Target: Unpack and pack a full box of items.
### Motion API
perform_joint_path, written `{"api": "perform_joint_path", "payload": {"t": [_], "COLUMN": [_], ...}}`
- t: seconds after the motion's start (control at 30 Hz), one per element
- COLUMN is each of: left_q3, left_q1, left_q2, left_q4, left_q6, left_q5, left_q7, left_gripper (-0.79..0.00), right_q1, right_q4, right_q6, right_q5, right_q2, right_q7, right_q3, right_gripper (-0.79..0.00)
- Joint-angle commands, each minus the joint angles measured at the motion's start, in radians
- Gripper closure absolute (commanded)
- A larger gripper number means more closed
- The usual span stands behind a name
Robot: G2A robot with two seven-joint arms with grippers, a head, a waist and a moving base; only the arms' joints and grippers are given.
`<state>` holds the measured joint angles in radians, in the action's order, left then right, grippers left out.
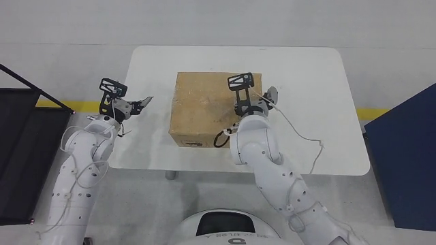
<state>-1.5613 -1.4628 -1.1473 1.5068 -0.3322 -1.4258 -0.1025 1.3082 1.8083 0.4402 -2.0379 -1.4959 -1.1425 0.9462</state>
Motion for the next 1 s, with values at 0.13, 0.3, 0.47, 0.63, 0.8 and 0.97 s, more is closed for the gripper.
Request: {"api": "perform_joint_path", "payload": {"t": [0.13, 0.3, 0.47, 0.63, 0.8, 0.97], "left_q3": [0.004, 0.007, 0.007, 0.006, 0.005, 0.003], "left_q1": [0.008, 0.011, 0.012, 0.014, 0.016, 0.015], "left_q2": [0.001, 0.002, 0.002, 0.003, 0.004, 0.004], "left_q4": [0.003, 0.003, 0.000, -0.005, -0.004, -0.006], "left_q6": [-0.005, -0.006, -0.004, -0.002, -0.002, 0.000], "left_q5": [-0.002, 0.001, 0.005, 0.010, 0.014, 0.022], "left_q7": [-0.007, -0.008, -0.008, -0.009, -0.005, 0.001], "left_gripper": [-0.785, -0.785, -0.785, -0.785, -0.785, -0.785], "right_q1": [-0.025, -0.045, -0.083, -0.110, -0.136, -0.125], "right_q4": [-0.040, -0.070, -0.137, -0.151, -0.155, -0.099], "right_q6": [0.072, 0.209, 0.299, 0.321, 0.340, 0.357], "right_q5": [-0.046, -0.100, -0.122, -0.081, -0.058, -0.030], "right_q2": [-0.019, -0.039, -0.064, -0.085, -0.104, -0.121], "right_q7": [0.020, 0.094, 0.097, 0.114, 0.145, 0.213], "right_q3": [-0.006, -0.004, -0.003, 0.009, 0.018, -0.001], "right_gripper": [-0.785, -0.785, -0.785, -0.785, -0.785, -0.785]}}
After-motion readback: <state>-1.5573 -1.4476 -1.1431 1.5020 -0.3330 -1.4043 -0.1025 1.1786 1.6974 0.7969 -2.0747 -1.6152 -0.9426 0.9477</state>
